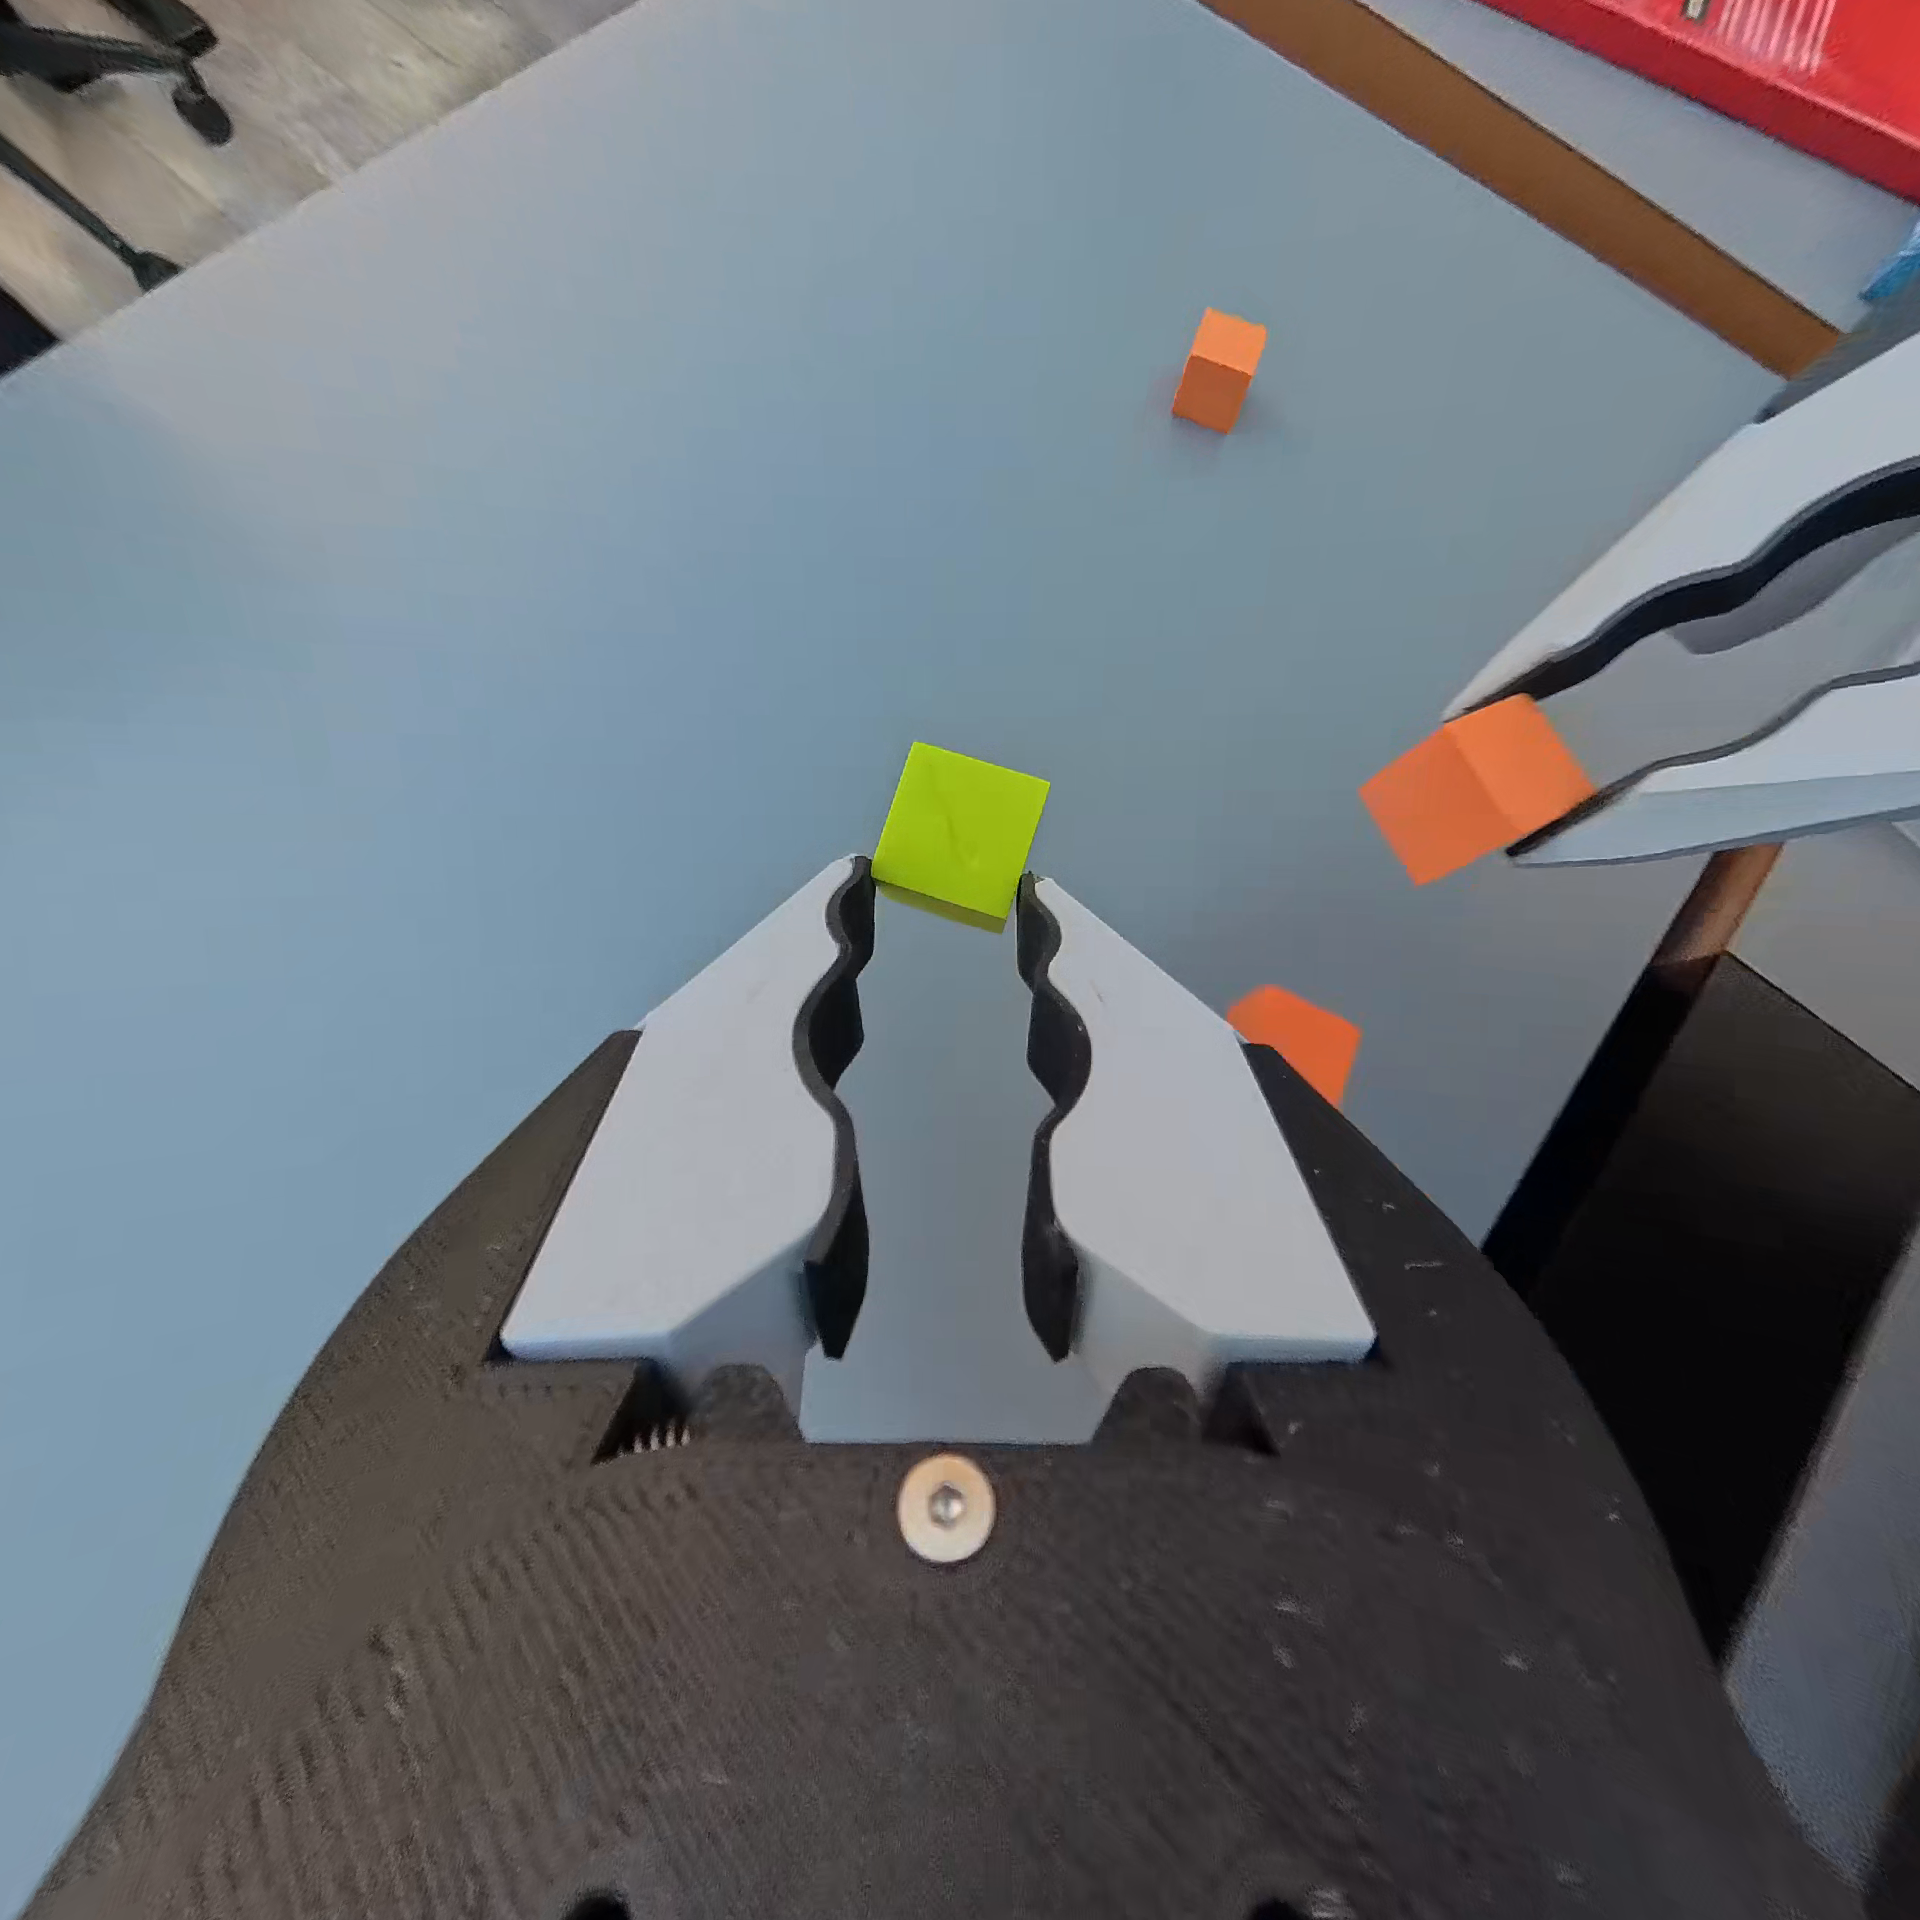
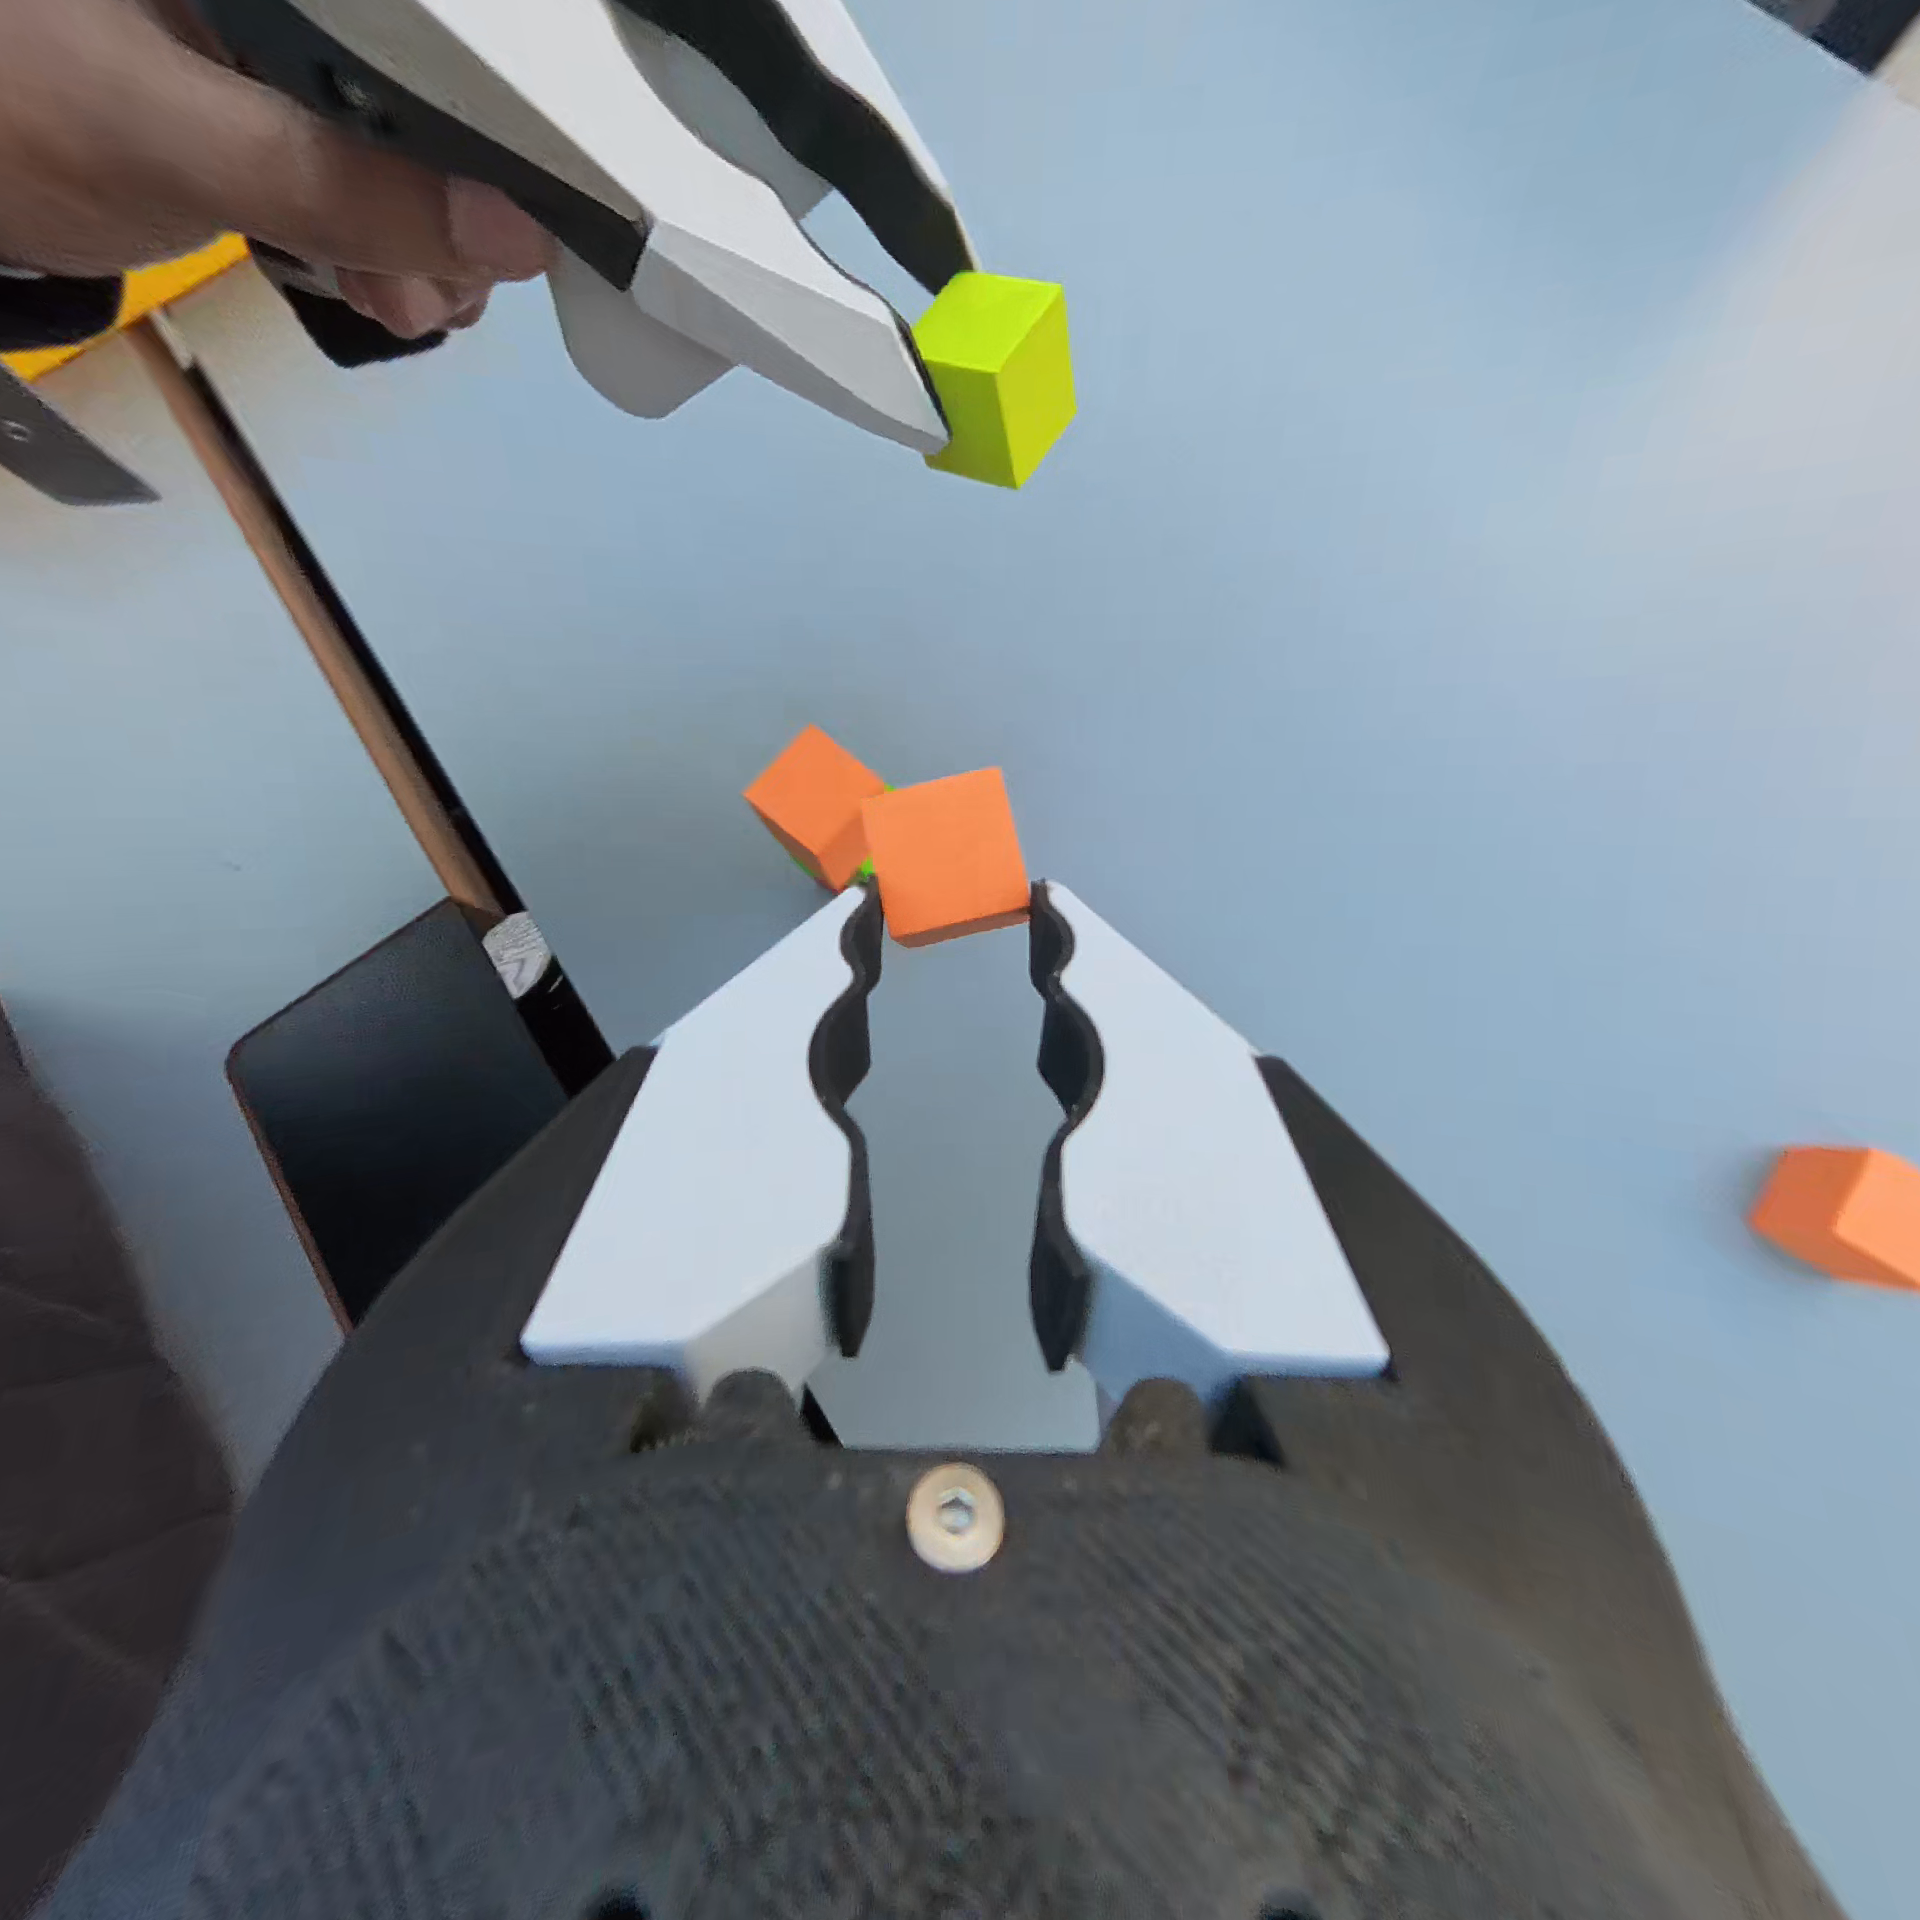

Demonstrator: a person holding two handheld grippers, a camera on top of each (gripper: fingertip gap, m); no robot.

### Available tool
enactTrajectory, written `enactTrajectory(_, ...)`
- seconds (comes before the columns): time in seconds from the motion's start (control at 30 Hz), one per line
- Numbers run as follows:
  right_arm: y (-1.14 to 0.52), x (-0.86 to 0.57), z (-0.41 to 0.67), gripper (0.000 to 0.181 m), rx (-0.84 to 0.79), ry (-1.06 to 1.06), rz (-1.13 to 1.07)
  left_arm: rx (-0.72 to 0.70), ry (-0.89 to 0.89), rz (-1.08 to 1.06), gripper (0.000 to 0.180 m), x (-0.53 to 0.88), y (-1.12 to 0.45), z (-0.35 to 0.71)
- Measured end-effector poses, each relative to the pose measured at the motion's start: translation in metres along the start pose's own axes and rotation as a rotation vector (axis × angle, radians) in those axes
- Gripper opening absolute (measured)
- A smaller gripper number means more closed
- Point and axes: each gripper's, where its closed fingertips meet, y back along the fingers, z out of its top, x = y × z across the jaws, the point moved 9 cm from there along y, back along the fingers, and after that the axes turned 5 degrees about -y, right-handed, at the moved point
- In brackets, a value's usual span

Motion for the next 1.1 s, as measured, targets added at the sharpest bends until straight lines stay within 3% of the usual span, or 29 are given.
enactTrajectory(0.2, -0.03, 0.036, 0.018, 0.027, 0.077, 0.134, 0.114, 0.022, 0.109, 0.056, 0.024, -0.031, 0.065, -0.048)
enactTrajectory(0.57, -0.047, 0.04, 0.017, 0.03, 0.187, 0.203, 0.065, -0.041, 0.148, 0.024, 0.024, -0.06, 0.072, -0.044)
enactTrajectory(0.87, -0.019, 0.016, 0.003, 0.037, 0.095, 0.085, 0.026, -0.058, 0.082, -0.085, 0.025, -0.069, 0.048, -0.014)
enactTrajectory(1.1, 0.007, -0.016, -0.017, 0.04, 0.069, -0.022, -0.022, 0.034, 0.056, -0.135, 0.025, -0.078, 0.023, -0.015)
